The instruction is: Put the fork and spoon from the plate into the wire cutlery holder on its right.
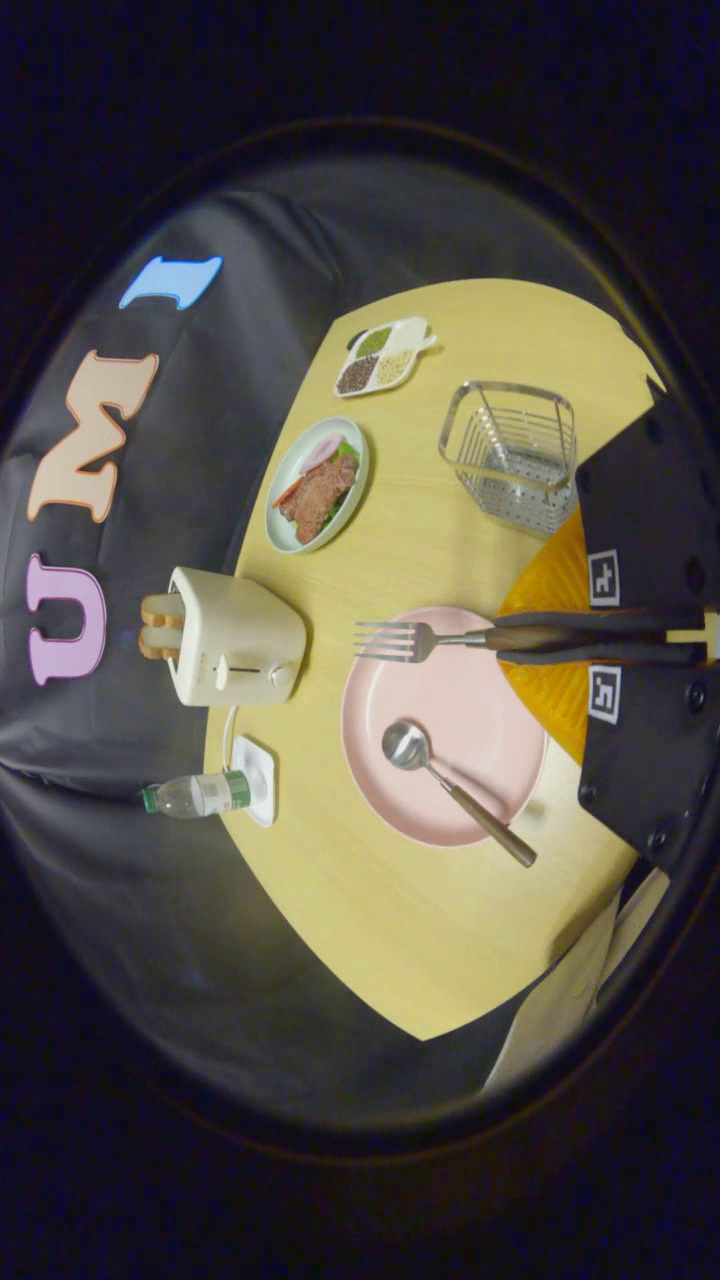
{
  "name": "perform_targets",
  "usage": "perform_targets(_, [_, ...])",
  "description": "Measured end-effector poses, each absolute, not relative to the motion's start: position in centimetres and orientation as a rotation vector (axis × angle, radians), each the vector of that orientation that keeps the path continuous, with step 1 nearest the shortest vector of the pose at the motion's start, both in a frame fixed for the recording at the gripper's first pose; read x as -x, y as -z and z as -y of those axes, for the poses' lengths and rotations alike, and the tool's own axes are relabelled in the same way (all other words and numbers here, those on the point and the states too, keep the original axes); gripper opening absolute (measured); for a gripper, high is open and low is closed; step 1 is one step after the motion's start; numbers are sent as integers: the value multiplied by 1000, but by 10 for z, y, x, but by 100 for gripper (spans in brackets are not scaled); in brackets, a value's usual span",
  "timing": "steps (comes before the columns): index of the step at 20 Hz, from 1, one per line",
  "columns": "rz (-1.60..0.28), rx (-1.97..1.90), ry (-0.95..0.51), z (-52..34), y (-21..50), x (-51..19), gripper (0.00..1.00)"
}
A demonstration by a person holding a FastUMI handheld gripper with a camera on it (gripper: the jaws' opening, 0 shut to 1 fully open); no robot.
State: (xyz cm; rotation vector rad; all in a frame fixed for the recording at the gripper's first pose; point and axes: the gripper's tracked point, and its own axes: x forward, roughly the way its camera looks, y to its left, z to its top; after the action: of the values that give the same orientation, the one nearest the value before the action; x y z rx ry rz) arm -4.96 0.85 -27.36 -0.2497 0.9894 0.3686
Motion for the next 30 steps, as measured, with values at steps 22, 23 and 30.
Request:
perform_targets(22, [-1183,386,-456,140,257,60,8])
perform_targets(23, [-1192,384,-462,141,259,61,8])
perform_targets(30, [-1248,367,-459,141,271,58,8])
